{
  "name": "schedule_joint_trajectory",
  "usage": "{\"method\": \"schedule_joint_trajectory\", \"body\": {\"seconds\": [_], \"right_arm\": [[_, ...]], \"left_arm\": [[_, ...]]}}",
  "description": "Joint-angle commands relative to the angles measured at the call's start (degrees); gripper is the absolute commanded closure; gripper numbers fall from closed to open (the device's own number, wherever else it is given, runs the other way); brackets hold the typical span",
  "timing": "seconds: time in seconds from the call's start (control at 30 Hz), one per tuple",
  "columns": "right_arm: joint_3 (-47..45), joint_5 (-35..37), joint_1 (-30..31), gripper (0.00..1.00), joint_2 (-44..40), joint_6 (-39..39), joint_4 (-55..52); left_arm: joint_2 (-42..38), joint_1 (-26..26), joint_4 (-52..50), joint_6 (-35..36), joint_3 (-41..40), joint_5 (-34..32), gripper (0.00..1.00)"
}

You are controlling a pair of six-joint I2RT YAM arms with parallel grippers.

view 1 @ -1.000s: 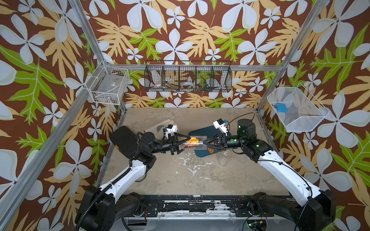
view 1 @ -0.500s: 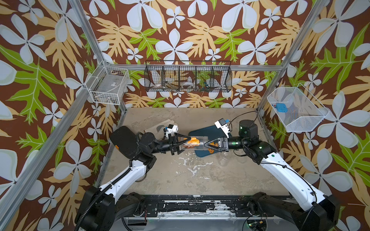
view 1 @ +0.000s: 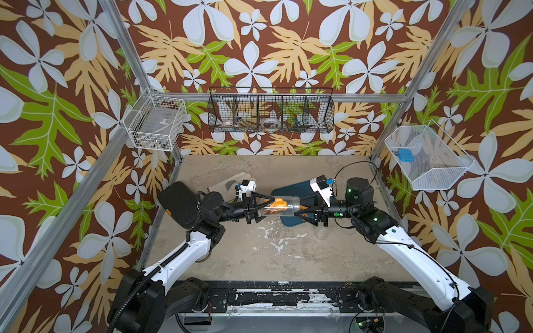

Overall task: Pour the cookies out of the jar
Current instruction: Unscrew the lid from the jar.

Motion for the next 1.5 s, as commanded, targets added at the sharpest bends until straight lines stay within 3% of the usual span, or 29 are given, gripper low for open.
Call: {"method": "schedule_joint_trajectory", "body": {"seconds": [0.0, 0.63, 0.93, 1.1, 1.17, 1.3, 1.47], "right_arm": [[-0.03, 5.21, -0.18, 0.56, -0.93, -8.16, -1.38], [-4.34, 6.90, -1.38, 0.56, -6.00, -7.80, -0.87], [-6.86, 11.68, -1.51, 0.56, -9.56, -12.25, -0.13], [-6.35, 10.77, -1.55, 0.52, -9.22, -10.50, 0.73], [-5.15, 10.13, -1.60, 0.46, -8.78, -6.00, 0.52], [0.99, 9.12, -2.08, 0.12, -5.73, 9.21, -3.39], [10.65, -1.64, -4.38, 0.00, 4.63, 24.50, -14.38]], "left_arm": [[-0.10, 0.24, 1.07, -0.96, 0.01, 0.82, 0.66], [-0.45, 0.90, 1.92, -1.83, 0.19, 0.96, 0.66], [-0.28, 0.90, 3.37, -3.27, -0.08, 0.87, 0.66], [-0.36, 0.91, 3.75, -3.53, -0.16, 0.85, 0.66], [-0.58, 0.94, 3.77, -3.53, -0.26, 0.87, 0.66], [-0.75, 0.91, 3.63, -3.41, -0.25, 0.93, 0.66], [-0.94, 0.90, 3.20, -2.68, -0.09, 0.96, 0.66]]}}
